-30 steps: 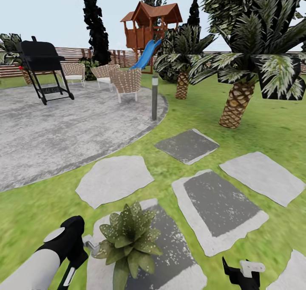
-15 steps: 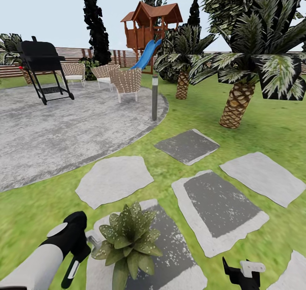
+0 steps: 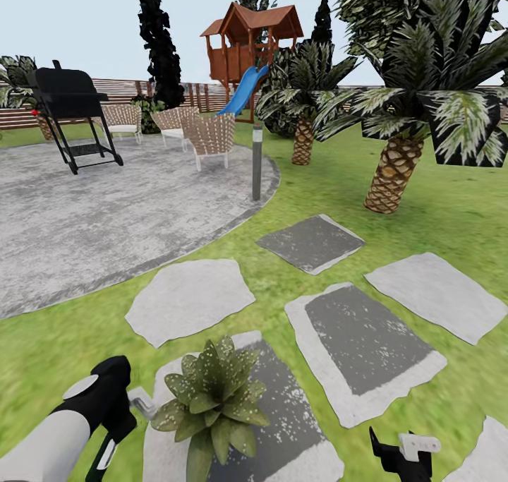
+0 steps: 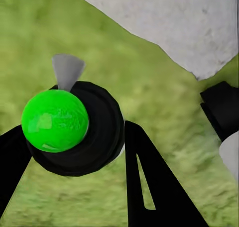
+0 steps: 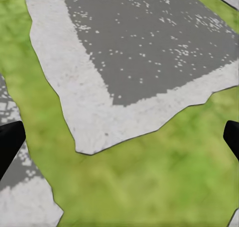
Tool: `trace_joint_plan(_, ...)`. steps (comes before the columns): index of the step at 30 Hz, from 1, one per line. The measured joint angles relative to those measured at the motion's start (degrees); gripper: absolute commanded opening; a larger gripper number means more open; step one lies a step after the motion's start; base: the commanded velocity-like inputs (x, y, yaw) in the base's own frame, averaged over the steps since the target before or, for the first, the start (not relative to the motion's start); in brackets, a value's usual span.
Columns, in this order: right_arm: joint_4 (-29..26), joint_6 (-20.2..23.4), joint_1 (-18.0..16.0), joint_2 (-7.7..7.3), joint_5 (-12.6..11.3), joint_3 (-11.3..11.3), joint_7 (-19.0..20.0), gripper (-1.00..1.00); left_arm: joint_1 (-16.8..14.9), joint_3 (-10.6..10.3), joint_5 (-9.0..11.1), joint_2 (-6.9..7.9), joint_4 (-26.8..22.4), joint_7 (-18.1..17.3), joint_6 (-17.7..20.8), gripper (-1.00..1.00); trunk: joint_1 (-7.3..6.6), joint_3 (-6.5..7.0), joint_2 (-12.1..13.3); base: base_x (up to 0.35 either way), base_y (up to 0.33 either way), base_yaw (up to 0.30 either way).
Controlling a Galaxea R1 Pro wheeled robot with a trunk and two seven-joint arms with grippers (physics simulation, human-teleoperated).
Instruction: Pick up the pesticide atomizer in the garden and spray insectifuge to fully cover both potted plants in the garden.
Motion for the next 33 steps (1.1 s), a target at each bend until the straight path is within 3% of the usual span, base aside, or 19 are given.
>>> trace_joint_plan(7, 0.01, 0.0, 0.0, 0.0, 0.0, 0.0, 0.02, 1.0, -0.53, -0.23, -0.06, -2.23, -0.77, 0.17, -0.34, -1.0, 0.0, 0.0, 0.0, 0.0, 0.0, 0.0)
trace_joint_plan(13, 0.02, 0.0, 0.0, 0.0, 0.0, 0.0, 0.05, 1.0, -0.62, -0.02, -0.15, -1.06, -0.7, 0.16, -0.38, -1.0, 0.0, 0.0, 0.0, 0.0, 0.0, 0.0)
trace_joint_plan(20, -0.02, -0.01, 0.0, 0.0, 0.0, 0.02, 0.05, 1.0, -0.61, 0.19, -0.03, -1.25, -0.61, 0.36, -0.34, -1.0, 0.0, 0.0, 0.0, 0.007, -0.087, 0.017)
trace_joint_plan(33, 0.0, 0.0, -0.01, 0.0, 0.0, 0.09, 0.06, 1.0, -0.6, 0.21, 0.03, -1.22, -0.7, 0.52, -0.27, -1.0, 0.02, 0.0, 0.0, -0.09, -0.25, 0.257)
